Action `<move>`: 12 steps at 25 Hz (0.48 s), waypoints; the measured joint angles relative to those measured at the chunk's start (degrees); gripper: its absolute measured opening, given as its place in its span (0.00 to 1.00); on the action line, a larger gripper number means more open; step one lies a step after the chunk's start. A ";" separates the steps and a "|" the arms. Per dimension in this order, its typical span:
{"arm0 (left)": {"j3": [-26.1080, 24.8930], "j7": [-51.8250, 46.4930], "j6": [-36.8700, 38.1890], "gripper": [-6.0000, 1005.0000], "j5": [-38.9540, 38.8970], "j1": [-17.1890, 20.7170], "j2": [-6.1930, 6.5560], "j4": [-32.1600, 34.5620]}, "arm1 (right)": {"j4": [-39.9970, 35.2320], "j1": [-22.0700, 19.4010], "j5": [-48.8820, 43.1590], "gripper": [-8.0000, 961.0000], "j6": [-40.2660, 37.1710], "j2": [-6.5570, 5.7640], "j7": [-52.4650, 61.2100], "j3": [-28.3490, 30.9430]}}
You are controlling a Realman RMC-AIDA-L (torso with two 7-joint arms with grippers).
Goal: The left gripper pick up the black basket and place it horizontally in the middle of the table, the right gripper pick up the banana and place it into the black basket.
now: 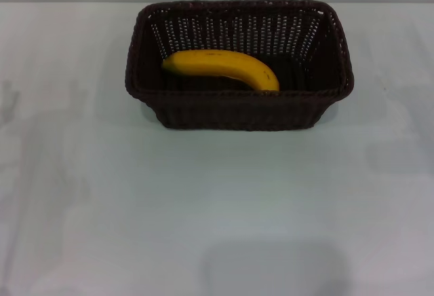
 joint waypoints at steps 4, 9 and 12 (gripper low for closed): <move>-0.02 -0.38 -0.10 0.89 -0.32 -0.22 -0.07 -0.97 | 0.93 -0.05 0.28 0.90 0.05 0.03 0.02 0.58; 0.31 -0.30 0.35 0.89 0.07 -0.22 -0.07 -1.20 | 1.36 0.48 0.39 0.90 0.22 0.03 0.04 0.77; 0.38 -0.31 0.59 0.89 0.18 -0.20 -0.05 -1.22 | 1.54 0.44 0.40 0.89 0.42 0.10 0.05 0.80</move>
